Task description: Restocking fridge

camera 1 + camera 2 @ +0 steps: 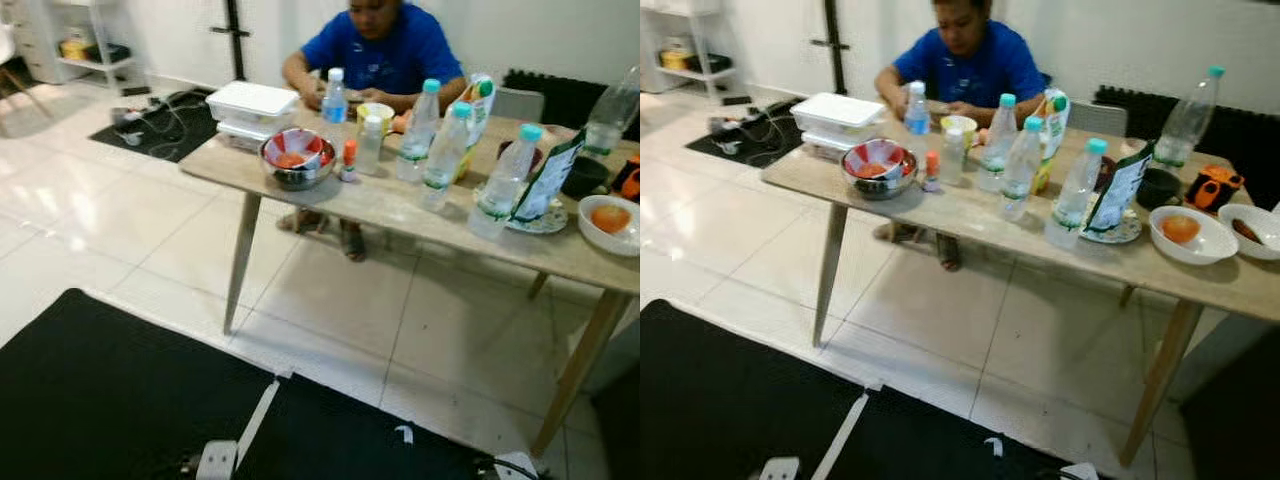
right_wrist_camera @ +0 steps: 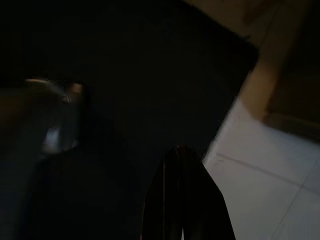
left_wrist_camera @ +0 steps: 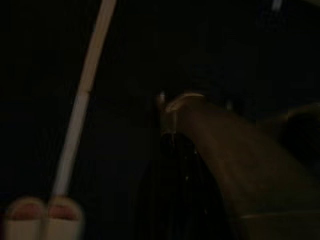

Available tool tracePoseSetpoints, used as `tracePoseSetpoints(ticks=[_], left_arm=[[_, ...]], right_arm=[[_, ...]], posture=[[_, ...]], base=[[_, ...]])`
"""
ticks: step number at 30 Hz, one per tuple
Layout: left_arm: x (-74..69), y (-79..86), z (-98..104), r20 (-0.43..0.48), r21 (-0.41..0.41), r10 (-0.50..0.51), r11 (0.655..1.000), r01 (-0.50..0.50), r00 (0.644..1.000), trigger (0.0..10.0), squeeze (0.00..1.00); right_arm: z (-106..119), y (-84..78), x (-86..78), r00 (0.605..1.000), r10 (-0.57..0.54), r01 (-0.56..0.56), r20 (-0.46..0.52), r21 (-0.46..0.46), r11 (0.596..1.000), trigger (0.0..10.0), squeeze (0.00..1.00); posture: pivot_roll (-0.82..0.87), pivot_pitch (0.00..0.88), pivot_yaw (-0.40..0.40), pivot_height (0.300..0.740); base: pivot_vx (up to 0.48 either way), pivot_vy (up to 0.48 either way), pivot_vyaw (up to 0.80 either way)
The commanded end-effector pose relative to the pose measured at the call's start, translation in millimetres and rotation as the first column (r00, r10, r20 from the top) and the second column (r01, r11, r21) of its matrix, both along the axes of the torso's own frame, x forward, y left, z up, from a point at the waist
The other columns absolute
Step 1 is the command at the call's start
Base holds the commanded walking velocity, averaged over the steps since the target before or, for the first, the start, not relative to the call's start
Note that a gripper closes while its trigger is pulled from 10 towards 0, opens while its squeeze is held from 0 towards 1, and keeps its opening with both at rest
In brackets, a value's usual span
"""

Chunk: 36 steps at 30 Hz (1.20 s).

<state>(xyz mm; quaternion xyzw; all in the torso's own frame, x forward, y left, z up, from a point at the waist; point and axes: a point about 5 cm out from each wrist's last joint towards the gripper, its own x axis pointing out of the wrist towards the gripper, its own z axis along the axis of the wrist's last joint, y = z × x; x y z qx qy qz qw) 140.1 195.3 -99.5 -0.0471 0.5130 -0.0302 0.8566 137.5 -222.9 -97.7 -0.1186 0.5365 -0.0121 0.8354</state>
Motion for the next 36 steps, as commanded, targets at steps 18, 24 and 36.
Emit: tracePoseSetpoints(ticks=[18, 24, 36], left_arm=[[-7.1, -4.2, -3.3, -0.021, -0.005, 0.02, 1.0, -0.02, 1.0, 10.0, 0.0], [-7.2, -3.7, -3.3, -0.025, -0.001, 0.001, 1.0, -0.001, 1.0, 10.0, 0.0], [-5.5, -3.2, -2.8, -0.019, 0.002, 0.035, 0.999, -0.035, 0.999, 10.0, 0.0]], right_arm=[[0.1, -7.1, -4.5, 1.0, -0.009, 0.009, -0.003, -0.017, 1.0, 10.0, 0.0], [-0.3, -5.2, -4.7, 1.0, -0.005, 0.005, 0.0, -0.007, 1.0, 10.0, 0.0], [0.8, -4.5, -1.9, 1.0, 0.001, -0.001, 0.019, 0.0, 1.0, 10.0, 0.0]], posture=[[-0.04, 0.064, -0.019, 0.74], [-0.04, 0.064, -0.019, 0.74], [-0.04, 0.064, -0.02, 0.74]], base=[[0.134, 0.0, -0.74], [0.0, -0.188, 0.0], [0.0, -0.188, 0.0]])
